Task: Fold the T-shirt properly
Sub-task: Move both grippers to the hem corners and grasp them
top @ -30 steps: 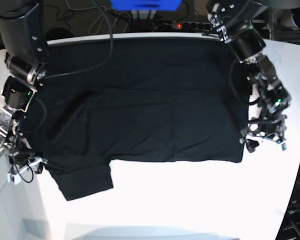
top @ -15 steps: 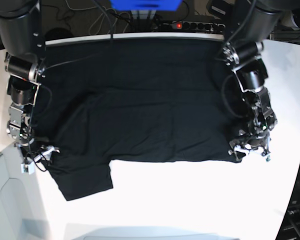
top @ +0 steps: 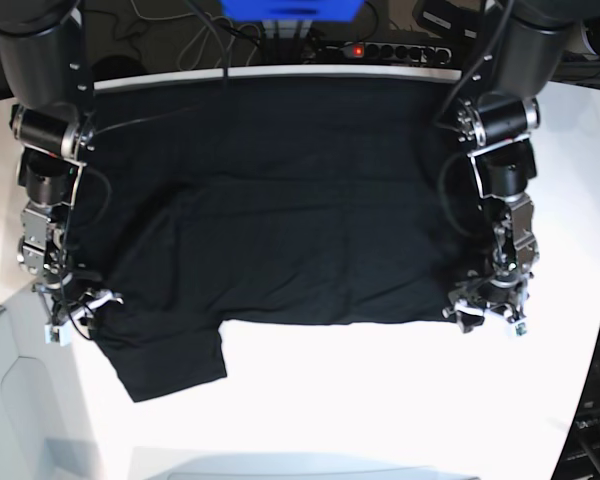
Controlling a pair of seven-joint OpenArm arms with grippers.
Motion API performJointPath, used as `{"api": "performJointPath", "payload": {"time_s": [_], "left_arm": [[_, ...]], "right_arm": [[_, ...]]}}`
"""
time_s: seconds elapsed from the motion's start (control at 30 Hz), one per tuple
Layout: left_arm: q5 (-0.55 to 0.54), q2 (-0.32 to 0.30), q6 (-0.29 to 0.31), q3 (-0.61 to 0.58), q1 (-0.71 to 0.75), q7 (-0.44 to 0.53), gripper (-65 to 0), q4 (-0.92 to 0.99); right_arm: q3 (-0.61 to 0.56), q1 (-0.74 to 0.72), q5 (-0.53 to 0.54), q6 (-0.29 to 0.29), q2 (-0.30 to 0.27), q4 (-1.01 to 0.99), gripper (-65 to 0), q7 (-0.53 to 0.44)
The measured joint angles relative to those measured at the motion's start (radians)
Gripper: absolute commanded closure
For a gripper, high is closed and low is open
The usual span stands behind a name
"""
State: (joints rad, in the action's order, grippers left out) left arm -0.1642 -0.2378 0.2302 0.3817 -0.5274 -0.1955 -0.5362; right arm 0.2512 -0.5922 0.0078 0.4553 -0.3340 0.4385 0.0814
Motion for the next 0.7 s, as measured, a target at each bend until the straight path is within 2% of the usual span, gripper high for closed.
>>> {"api": "performJointPath", "payload": {"time_s": [0.07,0.17,0.2,0.37,0.43,0.5,0.6,0.7], "left_arm": [[-0.002,-0.002,-0.001,0.001,-0.002,0.006,-19.8,0.011],[-0.004,-0.003,-0.001,0.001,-0.002,0.003,-3.2,0.014],[-0.007,-0.003,-0.001,0.001,-0.002,-0.002,0.0,0.014],[-0.008,0.0,-0.001,0.001,-0.002,-0.008,0.0,0.008],[-0.008,0.003,-0.001,0.001,0.001,-0.016,-0.1,-0.003],[-0.009,0.008,-0.001,0.007,0.008,-0.085,-0.1,-0.053],[-0.004,0.013,-0.001,0.009,0.035,-0.237,-0.1,-0.162],[-0.003,0.028,0.001,0.045,0.111,-0.317,-0.1,-0.32]], "right_arm": [[0.0,0.0,0.0,0.0,0.0,0.0,0.0,0.0],[0.0,0.0,0.0,0.0,0.001,0.0,0.0,0.001],[0.0,0.0,0.0,0.0,0.001,0.0,0.0,0.0],[0.003,0.0,0.0,0.0,0.001,0.002,0.0,0.002],[0.004,0.009,-0.008,0.001,0.004,0.044,0.0,0.034],[0.003,0.039,-0.013,0.003,0.01,0.116,0.0,0.049],[0.003,0.105,-0.013,0.003,0.016,0.235,0.0,0.051],[0.003,0.15,-0.02,0.003,0.016,0.336,0.0,0.063]]}}
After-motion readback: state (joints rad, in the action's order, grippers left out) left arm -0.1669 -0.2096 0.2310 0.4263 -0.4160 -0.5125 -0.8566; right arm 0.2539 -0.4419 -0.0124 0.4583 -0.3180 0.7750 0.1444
